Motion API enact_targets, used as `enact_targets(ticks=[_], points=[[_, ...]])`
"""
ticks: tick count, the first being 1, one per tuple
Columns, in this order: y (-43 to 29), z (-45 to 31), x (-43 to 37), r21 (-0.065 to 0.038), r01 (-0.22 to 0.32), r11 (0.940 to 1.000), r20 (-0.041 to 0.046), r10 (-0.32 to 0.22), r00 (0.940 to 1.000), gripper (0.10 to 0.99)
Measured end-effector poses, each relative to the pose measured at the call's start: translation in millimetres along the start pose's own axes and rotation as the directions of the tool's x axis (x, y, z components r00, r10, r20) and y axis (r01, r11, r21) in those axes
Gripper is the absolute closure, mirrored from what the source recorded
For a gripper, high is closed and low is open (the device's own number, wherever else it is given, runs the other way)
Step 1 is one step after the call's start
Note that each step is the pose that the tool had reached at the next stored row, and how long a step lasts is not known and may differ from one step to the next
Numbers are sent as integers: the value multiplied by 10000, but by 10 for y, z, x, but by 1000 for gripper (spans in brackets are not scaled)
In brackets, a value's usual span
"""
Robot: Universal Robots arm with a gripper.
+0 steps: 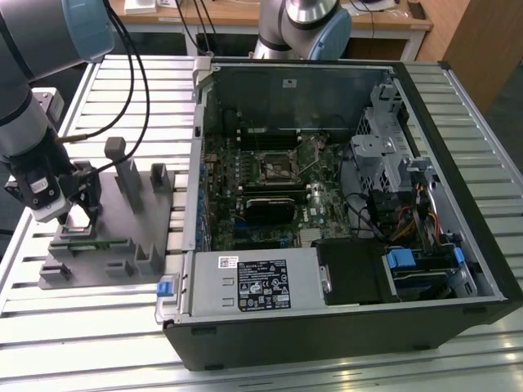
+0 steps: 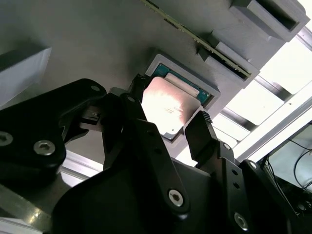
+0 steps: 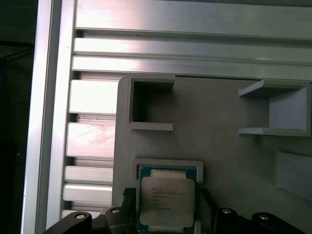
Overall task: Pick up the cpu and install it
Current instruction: 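Pick up the cpu and move it towards the insertion slot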
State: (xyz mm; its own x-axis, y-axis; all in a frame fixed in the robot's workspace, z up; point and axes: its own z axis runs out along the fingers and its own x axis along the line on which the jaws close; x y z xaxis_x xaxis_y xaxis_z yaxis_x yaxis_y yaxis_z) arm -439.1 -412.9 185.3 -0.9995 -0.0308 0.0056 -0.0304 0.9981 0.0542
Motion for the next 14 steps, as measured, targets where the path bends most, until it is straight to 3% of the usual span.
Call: enact_targets(ticks=[14], points=[[7,-8,1,1,112,9999,-4,-112,9999,471]])
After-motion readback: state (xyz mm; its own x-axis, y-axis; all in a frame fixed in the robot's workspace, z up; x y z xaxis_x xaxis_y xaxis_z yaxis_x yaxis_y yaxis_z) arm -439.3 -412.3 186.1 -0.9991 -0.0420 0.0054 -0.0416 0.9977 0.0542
